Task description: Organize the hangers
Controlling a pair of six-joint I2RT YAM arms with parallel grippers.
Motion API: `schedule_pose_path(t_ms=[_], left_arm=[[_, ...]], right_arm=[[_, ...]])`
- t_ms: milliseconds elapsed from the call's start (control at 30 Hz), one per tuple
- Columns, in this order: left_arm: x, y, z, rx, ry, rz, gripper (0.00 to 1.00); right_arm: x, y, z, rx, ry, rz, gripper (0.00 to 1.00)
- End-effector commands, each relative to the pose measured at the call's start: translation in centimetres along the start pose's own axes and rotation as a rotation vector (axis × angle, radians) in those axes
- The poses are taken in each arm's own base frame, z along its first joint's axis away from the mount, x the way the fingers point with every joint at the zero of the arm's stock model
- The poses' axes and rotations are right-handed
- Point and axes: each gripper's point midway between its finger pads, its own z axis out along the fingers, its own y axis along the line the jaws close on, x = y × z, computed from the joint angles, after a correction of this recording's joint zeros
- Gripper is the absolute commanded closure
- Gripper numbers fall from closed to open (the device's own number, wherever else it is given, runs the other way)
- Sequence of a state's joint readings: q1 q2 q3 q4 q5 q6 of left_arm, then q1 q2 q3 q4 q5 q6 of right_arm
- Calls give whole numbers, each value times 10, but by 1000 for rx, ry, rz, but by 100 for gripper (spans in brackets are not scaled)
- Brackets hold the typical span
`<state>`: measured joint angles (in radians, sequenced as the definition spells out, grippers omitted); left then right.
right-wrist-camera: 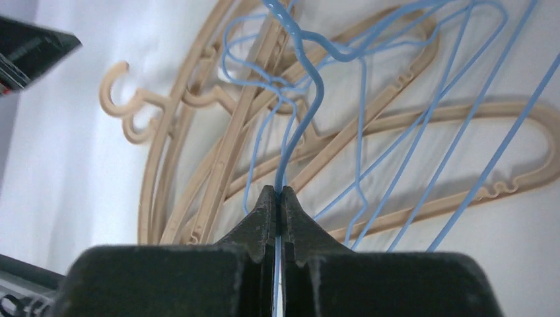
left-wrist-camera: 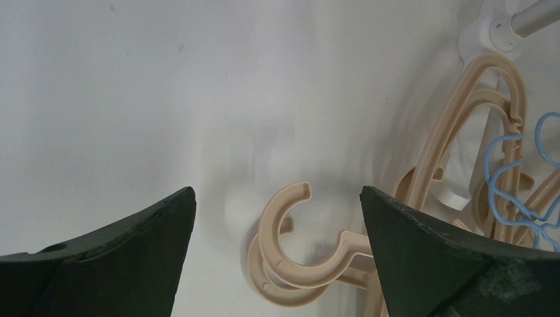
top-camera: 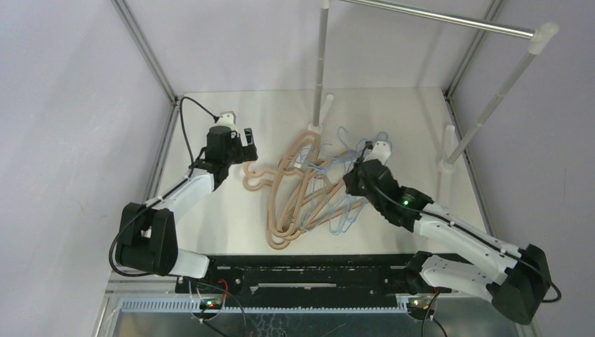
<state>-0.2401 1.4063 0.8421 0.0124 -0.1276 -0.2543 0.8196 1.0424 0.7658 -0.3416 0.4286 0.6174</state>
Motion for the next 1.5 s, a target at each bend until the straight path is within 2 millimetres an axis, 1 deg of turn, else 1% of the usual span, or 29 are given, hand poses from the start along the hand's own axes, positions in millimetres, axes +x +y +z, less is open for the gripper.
schedule_pose_path(t_ms=[0,133,233,300,400,500,633,800,1000,1100,1200,1467], left_arm=[[-20,-7,-7,19,-59,2,1],[-20,-7,-7,20,-61,0,1],[-20,-7,-6,20,-61,-2,1],[-19,-7,-5,19,-59,-3,1],[-18,-5,-4,8,-58,1,1],[-18,-2,-4,-6,-61,4,0],[-17,-2,-2,-9,-55,6,1],[-15,-1,1,-12,-47,6,1],[-13,1,3,-26,-41,14,0],[-12,3,4,-37,-38,20,0],[-12,7,5,-56,-35,27,0],[-9,6,10,-54,-17,27,0]], right_arm=[[-56,10,-16,-146,-111,60,100],[-126,12,-37,-261,-286,105,100],[-177,23,-56,-317,-421,64,100],[-207,33,-70,-355,-493,34,100],[-245,41,-88,-406,-578,32,100],[-266,46,-99,-458,-634,39,100],[-285,53,-101,-505,-673,23,100],[-306,52,-94,-521,-723,19,100],[-330,47,-75,-542,-765,59,100],[-333,51,-68,-580,-766,70,100],[-332,60,-66,-638,-759,56,100],[-330,70,-76,-696,-788,19,100]])
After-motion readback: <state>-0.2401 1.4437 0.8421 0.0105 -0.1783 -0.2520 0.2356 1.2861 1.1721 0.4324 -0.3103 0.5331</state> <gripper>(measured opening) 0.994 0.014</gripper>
